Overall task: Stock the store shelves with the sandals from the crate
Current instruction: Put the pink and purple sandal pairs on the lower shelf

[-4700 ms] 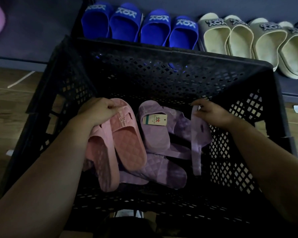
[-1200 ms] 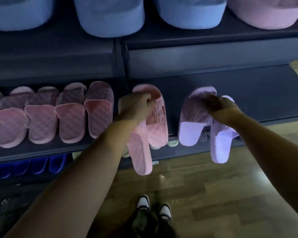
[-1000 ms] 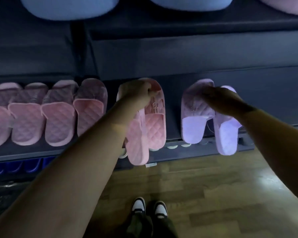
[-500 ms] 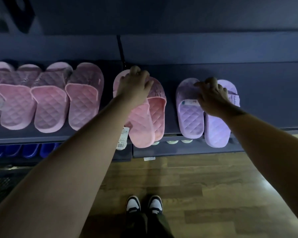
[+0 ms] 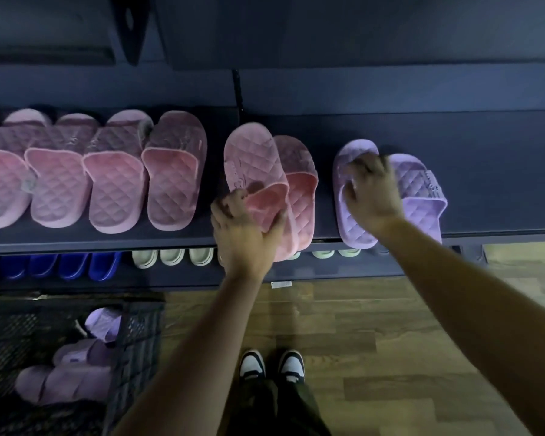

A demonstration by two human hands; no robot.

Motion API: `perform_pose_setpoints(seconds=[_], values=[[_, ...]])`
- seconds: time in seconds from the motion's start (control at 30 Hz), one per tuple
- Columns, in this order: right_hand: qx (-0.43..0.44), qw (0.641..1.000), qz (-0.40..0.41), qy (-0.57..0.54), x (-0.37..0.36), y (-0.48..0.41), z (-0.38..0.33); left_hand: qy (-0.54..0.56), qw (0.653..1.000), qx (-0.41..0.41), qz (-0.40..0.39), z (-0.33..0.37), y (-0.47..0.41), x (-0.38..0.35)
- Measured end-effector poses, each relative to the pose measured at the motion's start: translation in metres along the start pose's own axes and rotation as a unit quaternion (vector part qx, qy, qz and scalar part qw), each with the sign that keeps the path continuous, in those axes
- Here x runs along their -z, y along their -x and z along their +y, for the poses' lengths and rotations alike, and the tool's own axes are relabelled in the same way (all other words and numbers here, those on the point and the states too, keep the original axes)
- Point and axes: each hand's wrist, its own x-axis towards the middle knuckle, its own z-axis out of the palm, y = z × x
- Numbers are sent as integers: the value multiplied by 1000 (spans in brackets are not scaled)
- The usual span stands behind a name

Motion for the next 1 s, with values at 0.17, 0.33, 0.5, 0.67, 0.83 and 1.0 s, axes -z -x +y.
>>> perform_pose_setpoints(seconds=[0.17,0.33,0.5,0.67,0.83,1.0], values=[[-105,966,-70,-225,-29,29,-60,-16,995,92,-46,14,7,-5],[-200,943,-43,-264,-44,28,-69,-31,994,102,-37,16,2,-5],[-269,921,-109,-259,-51,19,-55,6,993,113,-40,4,-10,11],[-278,925,-131,-224,-50,12,-47,-21,993,103,-57,-4,-21,21],[-292,926,-120,-207,-51,5,-43,-115,987,84,-72,-7,-42,27],[-306,932,-91,-169,-51,1,-44,-158,984,46,-66,-19,-57,21]])
